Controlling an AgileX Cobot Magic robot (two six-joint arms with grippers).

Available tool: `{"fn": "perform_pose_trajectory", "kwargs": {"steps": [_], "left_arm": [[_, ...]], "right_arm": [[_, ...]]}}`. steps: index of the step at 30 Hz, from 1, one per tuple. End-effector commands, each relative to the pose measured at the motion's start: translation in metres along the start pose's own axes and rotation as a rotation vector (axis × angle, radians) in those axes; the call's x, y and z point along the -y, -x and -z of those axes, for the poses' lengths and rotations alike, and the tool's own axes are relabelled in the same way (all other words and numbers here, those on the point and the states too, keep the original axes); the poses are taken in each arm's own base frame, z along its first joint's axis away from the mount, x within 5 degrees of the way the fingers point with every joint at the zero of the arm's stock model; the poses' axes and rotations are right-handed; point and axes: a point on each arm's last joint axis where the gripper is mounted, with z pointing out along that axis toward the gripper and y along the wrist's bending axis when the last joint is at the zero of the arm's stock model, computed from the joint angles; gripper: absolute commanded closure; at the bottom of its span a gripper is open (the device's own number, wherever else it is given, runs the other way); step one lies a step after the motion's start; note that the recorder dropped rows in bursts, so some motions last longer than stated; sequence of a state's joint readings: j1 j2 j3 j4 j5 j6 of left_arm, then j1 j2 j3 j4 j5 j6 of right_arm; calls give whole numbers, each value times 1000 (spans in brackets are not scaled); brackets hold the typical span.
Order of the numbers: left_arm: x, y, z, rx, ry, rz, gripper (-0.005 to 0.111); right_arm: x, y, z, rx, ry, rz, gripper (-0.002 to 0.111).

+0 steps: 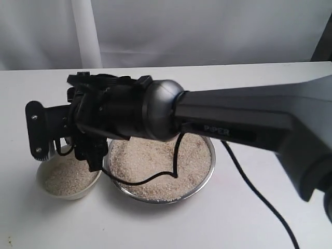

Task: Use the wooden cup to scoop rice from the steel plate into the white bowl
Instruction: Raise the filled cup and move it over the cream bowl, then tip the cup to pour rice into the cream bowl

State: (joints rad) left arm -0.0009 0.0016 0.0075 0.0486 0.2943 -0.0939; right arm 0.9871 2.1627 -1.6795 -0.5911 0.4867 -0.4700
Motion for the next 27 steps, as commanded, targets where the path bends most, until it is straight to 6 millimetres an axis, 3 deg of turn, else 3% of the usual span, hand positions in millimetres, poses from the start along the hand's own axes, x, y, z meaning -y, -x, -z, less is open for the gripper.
{"fn": "perform_pose_trajectory", "kwargs": {"steps": [1,5,18,27], "left_arm": [[1,3,1,19,-6,6,107],[1,3,1,19,-6,6,107],[1,3,1,19,-6,6,107],[1,3,1,19,-6,6,107]], "right_arm": [[-1,13,2,-3,-59,146,108],[-5,18,0,-18,-84,236,108],[-7,5,-12,-167,-118,424,108],[-11,15,-10,-160,-149,499,108]]}}
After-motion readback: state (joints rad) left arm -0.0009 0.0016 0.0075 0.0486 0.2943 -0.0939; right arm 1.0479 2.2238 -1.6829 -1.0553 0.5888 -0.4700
